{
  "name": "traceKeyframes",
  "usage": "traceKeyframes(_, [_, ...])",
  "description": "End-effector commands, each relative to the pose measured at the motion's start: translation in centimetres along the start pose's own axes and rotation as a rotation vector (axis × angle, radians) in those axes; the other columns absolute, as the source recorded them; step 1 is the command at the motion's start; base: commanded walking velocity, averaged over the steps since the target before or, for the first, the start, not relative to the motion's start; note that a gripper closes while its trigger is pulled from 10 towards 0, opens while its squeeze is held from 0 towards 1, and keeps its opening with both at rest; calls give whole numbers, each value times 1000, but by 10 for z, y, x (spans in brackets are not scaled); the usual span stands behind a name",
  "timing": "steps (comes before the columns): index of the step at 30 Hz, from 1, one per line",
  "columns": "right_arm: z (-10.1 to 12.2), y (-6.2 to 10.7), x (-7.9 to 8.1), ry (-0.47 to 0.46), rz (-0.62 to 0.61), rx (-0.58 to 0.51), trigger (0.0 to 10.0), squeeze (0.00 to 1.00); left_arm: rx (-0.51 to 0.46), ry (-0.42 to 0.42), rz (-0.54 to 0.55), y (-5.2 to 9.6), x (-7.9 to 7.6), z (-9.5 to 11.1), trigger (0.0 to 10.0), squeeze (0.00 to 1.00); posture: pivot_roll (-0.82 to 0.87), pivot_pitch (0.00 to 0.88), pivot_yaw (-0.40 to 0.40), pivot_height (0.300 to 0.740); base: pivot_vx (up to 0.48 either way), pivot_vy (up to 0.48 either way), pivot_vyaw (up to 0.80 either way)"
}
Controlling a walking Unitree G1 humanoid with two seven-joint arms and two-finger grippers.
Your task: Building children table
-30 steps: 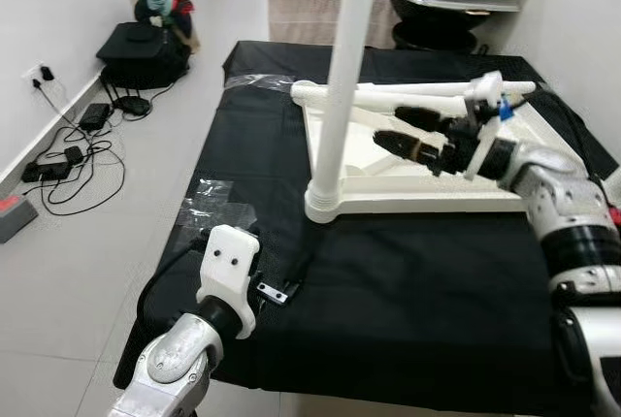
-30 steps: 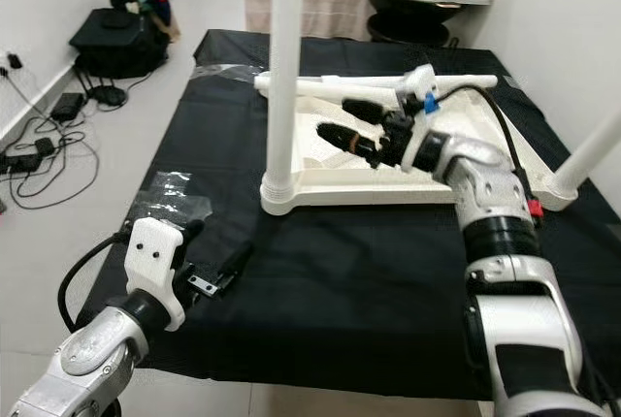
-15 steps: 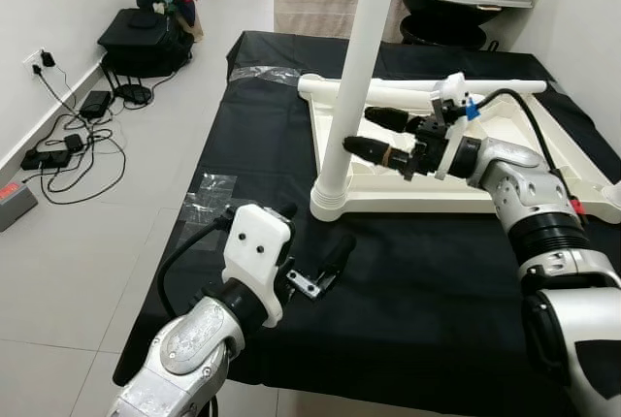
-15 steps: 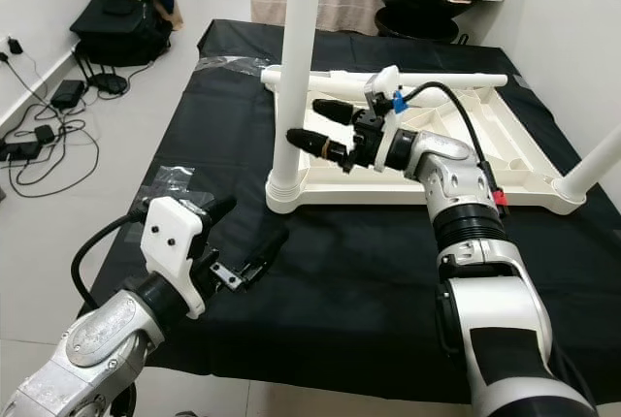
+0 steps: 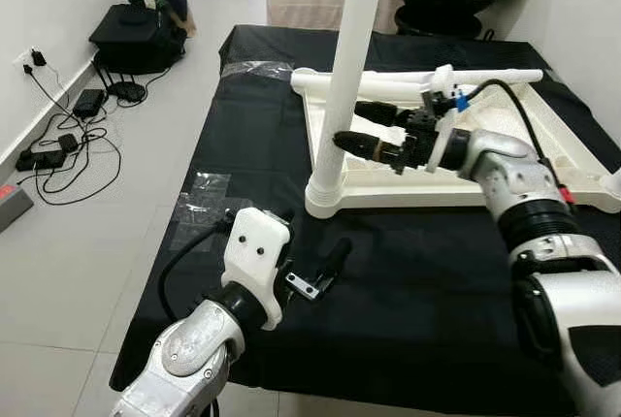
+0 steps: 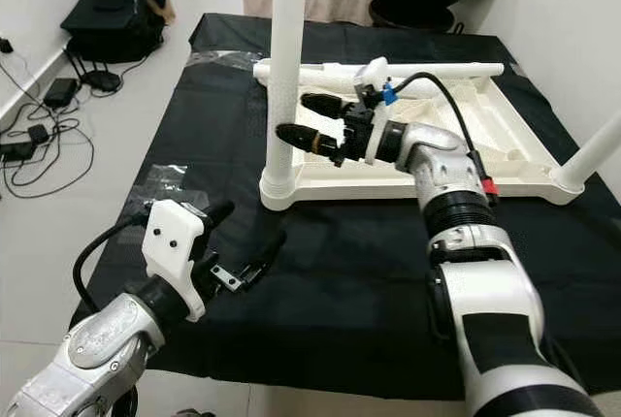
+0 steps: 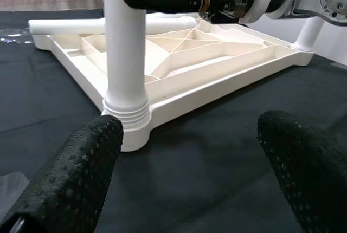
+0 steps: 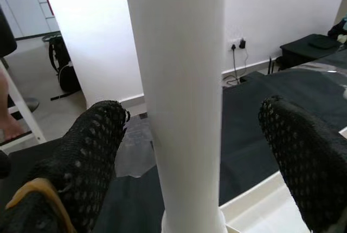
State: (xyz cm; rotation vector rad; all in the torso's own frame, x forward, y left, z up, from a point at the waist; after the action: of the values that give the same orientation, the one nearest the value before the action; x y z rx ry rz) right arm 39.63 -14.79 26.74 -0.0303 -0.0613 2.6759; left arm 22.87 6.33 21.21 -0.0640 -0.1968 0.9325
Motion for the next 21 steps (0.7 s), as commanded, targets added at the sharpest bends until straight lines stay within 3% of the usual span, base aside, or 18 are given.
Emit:
traceKeyframes(1, [3,-4,2,8,18,-6,10000,0,9,-4,-2,2,-1,0,10000,0,91,204,-116,740,0,0,0])
traceKeyframes(17, [6,-31,9,-9,32,-31,10000,0,7,-6,3,2,0,2,10000,0,90,209,-121,740,0,0,0])
traceKeyframes(18, [7,-32,8,-6,27,-33,7373,0,6,-6,3,2,0,2,10000,0,91,209,-122,740,0,0,0])
traceKeyframes(19, [7,-33,8,-9,20,-36,3529,0,6,-6,3,2,0,2,10000,0,91,209,-122,740,0,0,0])
traceKeyframes(20, [7,-33,8,-9,20,-36,3529,0,6,-6,3,2,0,2,10000,0,91,209,-122,740,0,0,0])
traceKeyframes(21, [8,-33,8,-10,14,-37,2745,0,6,-5,3,2,0,2,10000,0,91,209,-122,740,0,0,0])
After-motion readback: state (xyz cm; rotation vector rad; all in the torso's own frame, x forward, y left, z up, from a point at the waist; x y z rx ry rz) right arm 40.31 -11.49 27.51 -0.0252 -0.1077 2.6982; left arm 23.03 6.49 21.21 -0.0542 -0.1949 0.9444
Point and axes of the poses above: a point about 5 cm out from each wrist's last joint towards the gripper, its own y axis pointing back from the gripper into the wrist, its own z axis along the axis of the wrist's last joint, x = y × z, the point moved 2 cm from there along -y, pointing out of the wrist towards the gripper, and after that the axes turned 6 degrees about -y, right-handed, at the moved point
